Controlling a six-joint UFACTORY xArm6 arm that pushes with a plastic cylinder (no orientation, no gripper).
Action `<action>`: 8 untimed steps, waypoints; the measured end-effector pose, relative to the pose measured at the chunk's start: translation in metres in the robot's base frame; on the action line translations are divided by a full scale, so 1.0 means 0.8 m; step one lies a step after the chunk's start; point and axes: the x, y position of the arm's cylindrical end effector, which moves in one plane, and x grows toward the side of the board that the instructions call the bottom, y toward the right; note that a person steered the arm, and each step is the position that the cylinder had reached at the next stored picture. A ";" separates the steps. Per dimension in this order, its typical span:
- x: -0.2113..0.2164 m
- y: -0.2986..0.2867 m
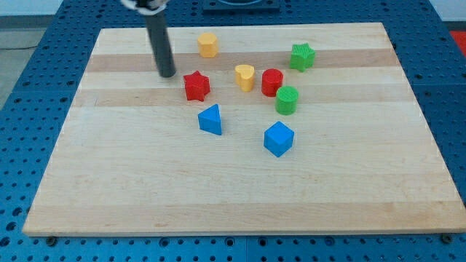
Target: Make a group of blocks by pushing the red star and blue triangle into the red circle
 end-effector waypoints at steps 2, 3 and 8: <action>0.023 0.048; 0.036 0.056; 0.064 0.188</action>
